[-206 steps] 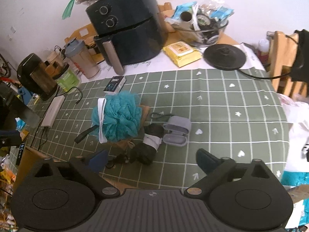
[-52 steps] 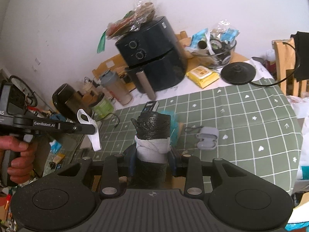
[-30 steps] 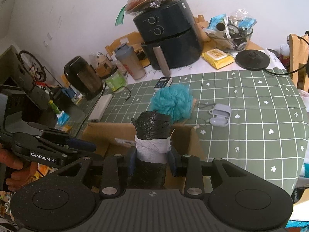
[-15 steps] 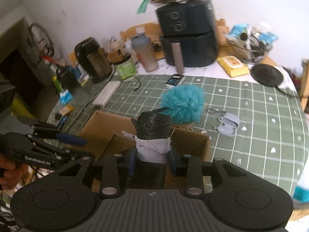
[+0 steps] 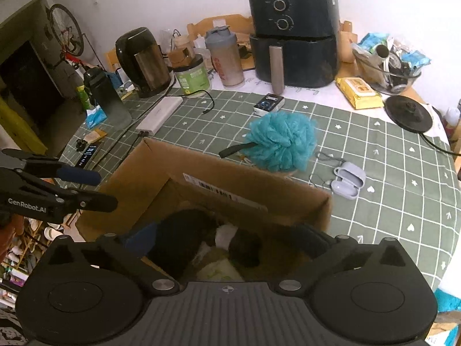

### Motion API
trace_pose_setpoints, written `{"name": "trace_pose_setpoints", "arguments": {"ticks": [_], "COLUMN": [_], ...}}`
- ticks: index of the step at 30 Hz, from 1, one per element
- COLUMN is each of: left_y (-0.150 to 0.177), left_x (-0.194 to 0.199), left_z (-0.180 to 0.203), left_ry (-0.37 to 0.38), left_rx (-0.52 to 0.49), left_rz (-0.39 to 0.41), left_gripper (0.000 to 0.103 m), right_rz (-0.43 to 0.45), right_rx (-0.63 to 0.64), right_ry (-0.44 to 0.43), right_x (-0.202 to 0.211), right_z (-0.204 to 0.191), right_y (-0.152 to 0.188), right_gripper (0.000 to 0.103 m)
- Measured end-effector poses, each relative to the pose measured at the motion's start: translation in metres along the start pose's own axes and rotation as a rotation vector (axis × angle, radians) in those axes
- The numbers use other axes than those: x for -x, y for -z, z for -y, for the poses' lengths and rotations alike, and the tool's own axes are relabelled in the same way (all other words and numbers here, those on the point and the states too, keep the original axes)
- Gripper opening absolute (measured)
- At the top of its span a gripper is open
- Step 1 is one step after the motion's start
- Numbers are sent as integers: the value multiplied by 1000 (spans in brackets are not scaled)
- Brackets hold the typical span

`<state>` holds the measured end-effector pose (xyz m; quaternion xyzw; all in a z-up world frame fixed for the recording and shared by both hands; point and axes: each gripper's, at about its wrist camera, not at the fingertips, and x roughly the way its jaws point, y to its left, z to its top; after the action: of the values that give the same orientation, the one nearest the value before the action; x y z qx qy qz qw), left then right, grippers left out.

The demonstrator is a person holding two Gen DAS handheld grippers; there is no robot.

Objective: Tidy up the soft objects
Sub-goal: 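Open the right gripper to release the black item into the box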

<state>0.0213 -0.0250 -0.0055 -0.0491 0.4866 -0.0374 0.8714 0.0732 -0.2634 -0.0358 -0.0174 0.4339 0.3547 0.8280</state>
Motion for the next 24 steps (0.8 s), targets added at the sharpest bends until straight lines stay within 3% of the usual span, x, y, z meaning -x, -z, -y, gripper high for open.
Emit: {"name": "trace_pose_setpoints", "arguments": {"ticks": [5,8,24], "left_y": [-1,-2,-14], "left_x": [0,-1,0], "left_z": [3,5,19], "left_ry": [-14,-26,-71], "left_rx": [-10,-22,-76], "left_rz": [18,37,73], "left_gripper": [70,79,79], "right_rz": [9,22,117], "right_rx": [-30,-52,-160], "right_ry": [24,51,187], "right_x": [4,9,27], "right_z": [5,9,42], "right_y": [6,9,31], "right_gripper": [103,103,103]}}
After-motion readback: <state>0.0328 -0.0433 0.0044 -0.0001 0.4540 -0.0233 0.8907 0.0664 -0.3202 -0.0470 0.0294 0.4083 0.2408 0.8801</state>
